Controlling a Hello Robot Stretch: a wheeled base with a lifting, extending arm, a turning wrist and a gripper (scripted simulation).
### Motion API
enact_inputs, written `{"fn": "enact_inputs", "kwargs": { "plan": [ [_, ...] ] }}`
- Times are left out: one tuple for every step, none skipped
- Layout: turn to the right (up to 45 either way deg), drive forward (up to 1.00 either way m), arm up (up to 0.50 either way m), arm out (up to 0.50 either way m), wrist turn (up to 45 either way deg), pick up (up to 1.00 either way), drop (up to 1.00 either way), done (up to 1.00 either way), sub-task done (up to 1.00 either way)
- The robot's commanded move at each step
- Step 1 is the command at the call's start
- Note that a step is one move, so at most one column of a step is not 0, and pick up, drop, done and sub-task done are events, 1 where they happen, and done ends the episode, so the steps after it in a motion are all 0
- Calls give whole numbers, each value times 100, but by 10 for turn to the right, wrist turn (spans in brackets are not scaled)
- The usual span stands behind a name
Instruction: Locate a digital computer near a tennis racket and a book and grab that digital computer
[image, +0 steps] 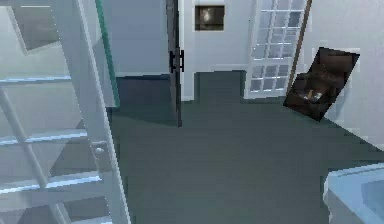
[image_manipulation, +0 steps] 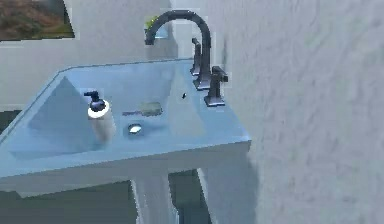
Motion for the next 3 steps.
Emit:
{"fn": "enact_inputs", "kwargs": {
  "plan": [
    [0, 75, 0, 0, 0, 0, 0, 0, 0],
    [-360, 0, 0, 0, 0, 0, 0, 0, 0],
    [0, 35, 0, 0, 0, 0, 0, 0, 0]
  ]
}}
